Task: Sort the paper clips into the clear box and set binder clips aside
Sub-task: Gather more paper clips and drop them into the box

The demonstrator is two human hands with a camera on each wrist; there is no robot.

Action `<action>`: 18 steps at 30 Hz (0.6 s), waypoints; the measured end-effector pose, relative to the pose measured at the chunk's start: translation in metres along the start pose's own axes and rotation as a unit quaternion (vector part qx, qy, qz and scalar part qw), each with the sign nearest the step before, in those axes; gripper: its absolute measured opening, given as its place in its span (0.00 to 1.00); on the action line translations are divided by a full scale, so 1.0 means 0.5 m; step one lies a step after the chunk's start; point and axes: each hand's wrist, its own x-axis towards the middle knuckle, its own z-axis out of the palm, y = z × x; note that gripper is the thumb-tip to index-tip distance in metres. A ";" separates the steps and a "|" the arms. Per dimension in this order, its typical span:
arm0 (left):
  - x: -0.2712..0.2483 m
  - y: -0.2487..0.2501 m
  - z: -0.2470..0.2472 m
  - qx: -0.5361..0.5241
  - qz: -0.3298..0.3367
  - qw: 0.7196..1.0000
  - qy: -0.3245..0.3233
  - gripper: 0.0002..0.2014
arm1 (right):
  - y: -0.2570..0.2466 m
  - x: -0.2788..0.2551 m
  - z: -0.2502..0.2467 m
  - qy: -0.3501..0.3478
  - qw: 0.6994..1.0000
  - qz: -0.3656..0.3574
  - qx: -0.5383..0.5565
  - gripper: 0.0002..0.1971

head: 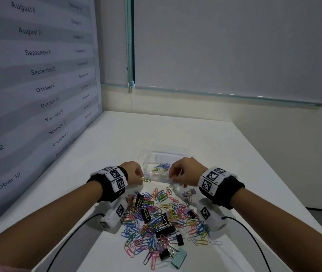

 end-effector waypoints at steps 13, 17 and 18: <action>-0.056 0.046 0.016 0.045 0.090 0.993 -0.068 0.23 | -0.018 0.002 0.086 -0.106 0.978 -0.057 -0.173 0.26; -0.068 0.079 0.028 0.074 0.120 0.987 -0.079 0.25 | -0.026 -0.010 0.083 -0.092 0.984 -0.074 -0.134 0.13; -0.068 0.084 0.032 0.083 0.124 0.986 -0.078 0.25 | -0.026 -0.013 0.081 -0.092 0.985 -0.071 -0.125 0.11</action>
